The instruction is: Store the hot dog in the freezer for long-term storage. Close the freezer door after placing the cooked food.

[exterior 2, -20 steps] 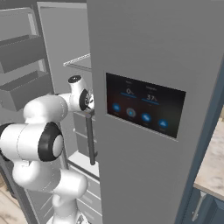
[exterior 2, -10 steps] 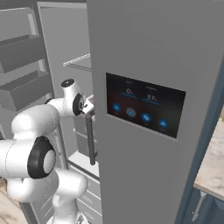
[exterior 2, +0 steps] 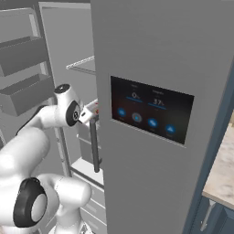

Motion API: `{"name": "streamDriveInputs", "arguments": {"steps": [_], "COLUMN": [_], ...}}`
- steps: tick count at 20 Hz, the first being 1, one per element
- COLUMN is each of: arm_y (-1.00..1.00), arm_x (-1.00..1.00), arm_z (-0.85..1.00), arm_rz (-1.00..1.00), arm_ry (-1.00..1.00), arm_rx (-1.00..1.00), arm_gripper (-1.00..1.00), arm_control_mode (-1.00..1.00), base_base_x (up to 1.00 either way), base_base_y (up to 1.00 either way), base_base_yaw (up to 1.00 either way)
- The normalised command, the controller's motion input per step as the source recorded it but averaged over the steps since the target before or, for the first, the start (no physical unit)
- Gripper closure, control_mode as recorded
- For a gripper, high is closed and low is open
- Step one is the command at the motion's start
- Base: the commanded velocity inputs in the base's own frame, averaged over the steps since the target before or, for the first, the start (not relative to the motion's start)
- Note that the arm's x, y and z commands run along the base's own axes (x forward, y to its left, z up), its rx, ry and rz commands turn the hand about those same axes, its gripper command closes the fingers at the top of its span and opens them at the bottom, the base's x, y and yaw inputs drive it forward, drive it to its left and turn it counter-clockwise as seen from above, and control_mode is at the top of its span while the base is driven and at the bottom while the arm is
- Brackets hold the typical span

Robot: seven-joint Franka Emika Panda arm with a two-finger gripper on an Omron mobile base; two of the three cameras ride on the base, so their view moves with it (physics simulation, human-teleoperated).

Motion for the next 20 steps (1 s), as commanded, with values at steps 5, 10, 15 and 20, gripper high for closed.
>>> {"name": "streamDriveInputs", "arguments": {"steps": [5, 10, 15, 20], "arm_y": [0.0, 0.0, 0.0, 0.0], "arm_x": [-0.67, -0.69, -0.82, -0.76], "arm_z": [0.31, 0.19, 0.23, 0.29], "arm_rz": [0.0, 0.0, 0.0, 0.0], "arm_ry": [0.03, 0.06, 0.07, 0.12], "arm_rx": [0.0, 0.0, 0.0, 0.0], "arm_gripper": [-1.0, -1.0, -1.0, -1.0], "arm_control_mode": [-1.0, -1.0, -1.0, -1.0], "base_base_x": [0.0, 0.0, 0.0, 0.0], "base_base_y": [0.0, 0.0, 0.0, 0.0], "base_base_yaw": [0.0, 0.0, 0.0, 0.0]}}
